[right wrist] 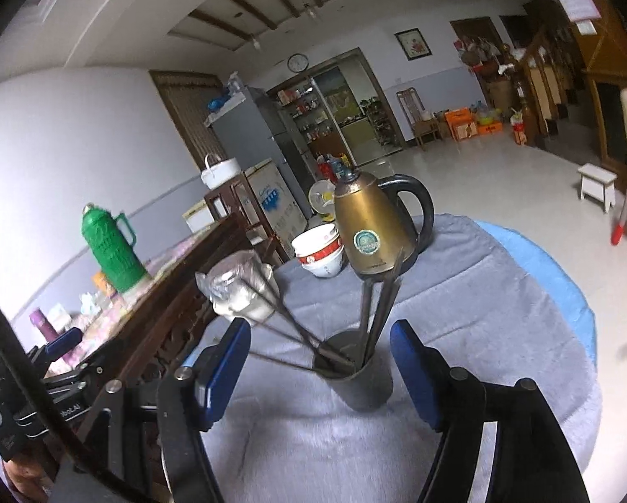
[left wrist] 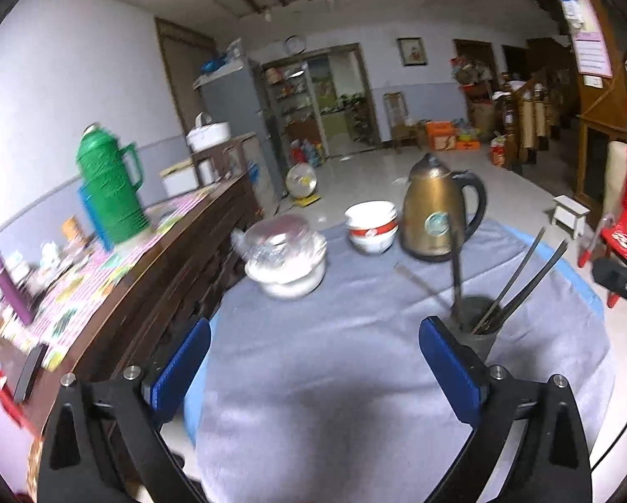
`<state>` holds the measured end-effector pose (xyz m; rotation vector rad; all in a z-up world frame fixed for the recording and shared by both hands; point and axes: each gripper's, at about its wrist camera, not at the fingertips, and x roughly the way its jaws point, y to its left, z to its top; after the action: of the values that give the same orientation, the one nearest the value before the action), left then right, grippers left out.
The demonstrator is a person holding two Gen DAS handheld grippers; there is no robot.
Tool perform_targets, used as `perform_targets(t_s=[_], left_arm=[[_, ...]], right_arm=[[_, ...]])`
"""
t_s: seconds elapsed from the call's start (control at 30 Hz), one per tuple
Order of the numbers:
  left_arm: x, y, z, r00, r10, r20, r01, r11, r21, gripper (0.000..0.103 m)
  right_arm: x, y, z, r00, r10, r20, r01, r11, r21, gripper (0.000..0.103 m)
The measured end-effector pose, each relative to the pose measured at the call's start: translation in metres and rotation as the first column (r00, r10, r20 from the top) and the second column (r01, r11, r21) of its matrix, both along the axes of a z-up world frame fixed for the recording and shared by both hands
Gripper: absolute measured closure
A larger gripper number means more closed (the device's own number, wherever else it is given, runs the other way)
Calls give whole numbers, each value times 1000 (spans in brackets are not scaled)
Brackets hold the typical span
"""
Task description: Organize utensils
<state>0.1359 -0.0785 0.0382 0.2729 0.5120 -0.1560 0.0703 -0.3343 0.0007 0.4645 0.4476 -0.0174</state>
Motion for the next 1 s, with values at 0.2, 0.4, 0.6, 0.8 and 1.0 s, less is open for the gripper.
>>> perform_targets(t_s=[0.2,0.4,0.6,0.8,1.0], left_arm=[[-19,16,-8,999,48,9,-48,999,3,4],[-28,24,-6,998,65,16,-65,998,4,4],[-33,29,-6,997,77,12,-77,997,2,3],[-33,29,-9,997,75,6,-75,997,7,4],[-31,26,-15,997,70,-10,-70,997,15,3]], right_arm=[[-21,33,10,999,-29,-26,26,995,-92,30],[-38,57,18,998,-44,-40,36,985,-169,30],[-51,70,22,998,-53,-34,44,976,-214,30],[-54,69,19,997,-66,-34,57,976,-209,30],[-52,68,15,996,-76,-49,64,973,-220,30]])
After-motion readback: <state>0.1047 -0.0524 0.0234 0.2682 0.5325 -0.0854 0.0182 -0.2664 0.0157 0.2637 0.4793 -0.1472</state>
